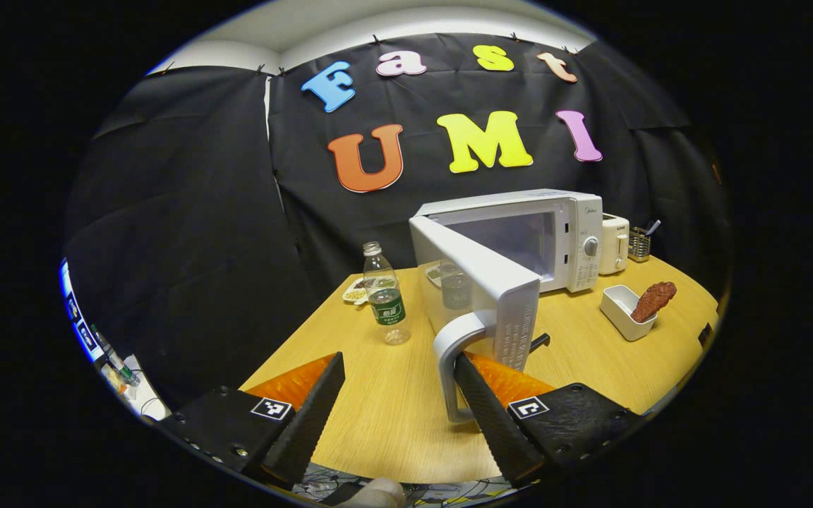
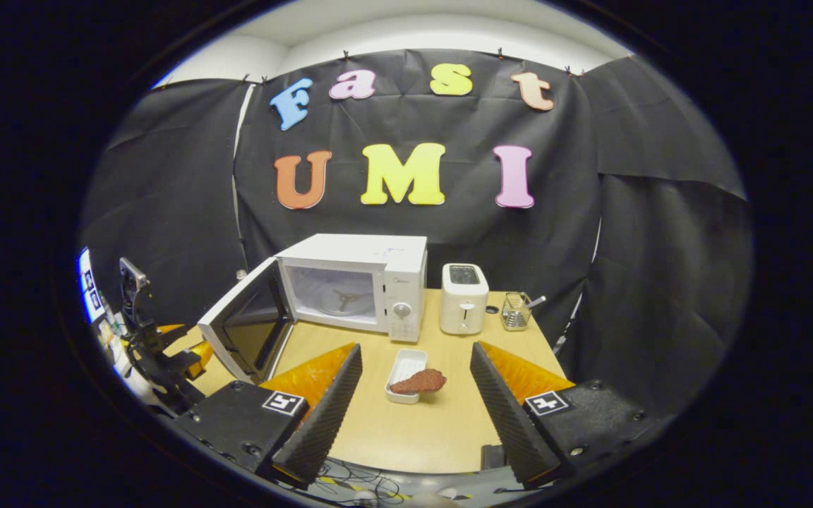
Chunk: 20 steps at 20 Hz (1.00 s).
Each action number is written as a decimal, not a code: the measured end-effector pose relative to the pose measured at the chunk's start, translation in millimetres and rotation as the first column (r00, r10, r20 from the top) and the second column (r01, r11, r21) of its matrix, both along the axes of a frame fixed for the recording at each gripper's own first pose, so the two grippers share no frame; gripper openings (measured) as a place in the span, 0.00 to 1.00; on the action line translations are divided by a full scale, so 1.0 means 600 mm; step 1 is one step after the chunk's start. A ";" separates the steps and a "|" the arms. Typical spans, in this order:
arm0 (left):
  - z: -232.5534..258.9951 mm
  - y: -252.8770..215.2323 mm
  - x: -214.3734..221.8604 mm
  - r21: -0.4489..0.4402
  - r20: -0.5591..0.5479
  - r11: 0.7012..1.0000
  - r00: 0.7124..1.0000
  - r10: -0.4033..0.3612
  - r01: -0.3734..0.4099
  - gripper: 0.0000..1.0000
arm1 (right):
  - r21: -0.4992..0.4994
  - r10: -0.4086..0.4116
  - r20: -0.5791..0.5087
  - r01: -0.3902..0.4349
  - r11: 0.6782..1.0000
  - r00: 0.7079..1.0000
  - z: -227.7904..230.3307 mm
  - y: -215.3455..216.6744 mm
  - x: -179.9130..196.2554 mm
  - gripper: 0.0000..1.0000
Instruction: Open the microwave oven with the left hand, put the food in, and close the microwave oven.
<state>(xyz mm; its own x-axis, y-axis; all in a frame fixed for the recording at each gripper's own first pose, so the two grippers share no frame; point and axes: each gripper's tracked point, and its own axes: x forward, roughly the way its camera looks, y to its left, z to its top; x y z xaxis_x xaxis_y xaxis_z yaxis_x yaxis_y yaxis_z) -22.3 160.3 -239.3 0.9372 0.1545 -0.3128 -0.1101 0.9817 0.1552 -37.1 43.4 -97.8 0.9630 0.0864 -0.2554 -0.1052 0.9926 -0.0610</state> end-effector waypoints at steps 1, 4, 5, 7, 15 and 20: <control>0.000 0.017 -0.004 0.015 0.001 1.000 1.000 0.013 -0.013 0.95 | 0.001 0.000 0.001 0.000 1.000 1.000 0.000 0.000 0.002 0.99; -0.002 0.069 -0.013 0.009 -0.011 0.997 0.997 0.080 -0.080 0.96 | 0.000 0.010 -0.002 -0.010 1.000 1.000 -0.013 0.002 0.010 0.99; -0.003 0.080 -0.017 0.007 -0.017 0.995 0.995 0.095 -0.095 0.96 | 0.003 0.016 -0.001 -0.016 1.000 1.000 -0.018 0.001 0.016 0.99; 0.002 0.095 -0.029 0.014 -0.012 0.993 0.993 0.118 -0.117 0.96 | 0.046 0.033 -0.022 -0.032 0.998 0.999 -0.045 -0.003 0.026 0.99; 0.072 0.021 -0.092 -0.028 0.014 0.996 0.997 0.082 -0.081 0.95 | 0.362 0.097 -0.275 0.009 0.932 0.956 -0.241 -0.054 0.125 1.00; 0.118 -0.072 -0.087 -0.073 0.018 0.996 0.998 0.056 -0.055 0.95 | 0.507 0.200 -0.385 0.026 0.862 0.901 -0.323 -0.061 0.205 0.98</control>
